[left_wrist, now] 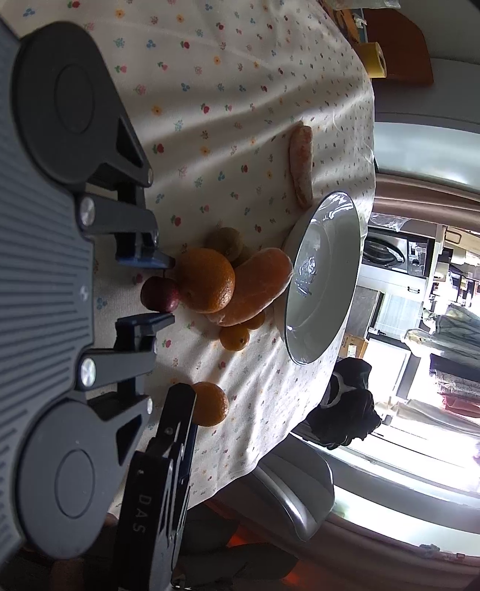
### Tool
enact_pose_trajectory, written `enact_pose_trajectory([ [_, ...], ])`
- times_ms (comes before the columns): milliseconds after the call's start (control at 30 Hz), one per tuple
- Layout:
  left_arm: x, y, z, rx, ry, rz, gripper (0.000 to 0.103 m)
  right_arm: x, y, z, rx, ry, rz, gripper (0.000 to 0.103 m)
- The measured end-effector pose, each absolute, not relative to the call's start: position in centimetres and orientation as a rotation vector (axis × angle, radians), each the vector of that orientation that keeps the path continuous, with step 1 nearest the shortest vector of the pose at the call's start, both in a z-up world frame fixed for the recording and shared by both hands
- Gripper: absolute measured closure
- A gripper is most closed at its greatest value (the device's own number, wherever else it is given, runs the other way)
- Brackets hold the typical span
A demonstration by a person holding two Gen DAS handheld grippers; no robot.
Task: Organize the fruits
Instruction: 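Close the left gripper on the red plum while the right gripper grasps the large orange, then lift the plum with the left gripper into the white bowl while the right drops the orange there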
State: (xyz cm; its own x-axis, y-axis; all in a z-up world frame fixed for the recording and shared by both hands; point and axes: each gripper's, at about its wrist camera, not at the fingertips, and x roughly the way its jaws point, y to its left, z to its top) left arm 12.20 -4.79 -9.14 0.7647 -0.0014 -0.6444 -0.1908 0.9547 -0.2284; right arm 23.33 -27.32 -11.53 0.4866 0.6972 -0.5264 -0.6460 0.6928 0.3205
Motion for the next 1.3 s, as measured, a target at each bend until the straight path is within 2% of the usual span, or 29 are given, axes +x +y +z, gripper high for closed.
enact_pose_trajectory([
  [233,11.3,-3.9,-8.5,-0.308,0.67,0.109,0.08,23.9,-26.3,-11.7,0.049,0.68,0.794,0.045],
  [267,11.2,-3.8,-8.5,-0.31,0.667,0.109,0.08,24.1,-26.1,-11.8,0.046,0.68,0.793,0.047],
  [367,11.0,-3.3,-8.4,-0.316,0.659,0.114,0.08,24.4,-25.8,-11.9,0.029,0.668,0.776,0.064],
  [433,10.9,-3.0,-8.3,-0.318,0.655,0.122,0.08,24.6,-25.9,-11.9,0.037,0.669,0.775,0.065],
  [1300,9.1,0.5,-3.4,-0.338,0.492,0.132,0.08,22.0,-23.1,-6.7,0.022,0.562,0.817,0.066],
])
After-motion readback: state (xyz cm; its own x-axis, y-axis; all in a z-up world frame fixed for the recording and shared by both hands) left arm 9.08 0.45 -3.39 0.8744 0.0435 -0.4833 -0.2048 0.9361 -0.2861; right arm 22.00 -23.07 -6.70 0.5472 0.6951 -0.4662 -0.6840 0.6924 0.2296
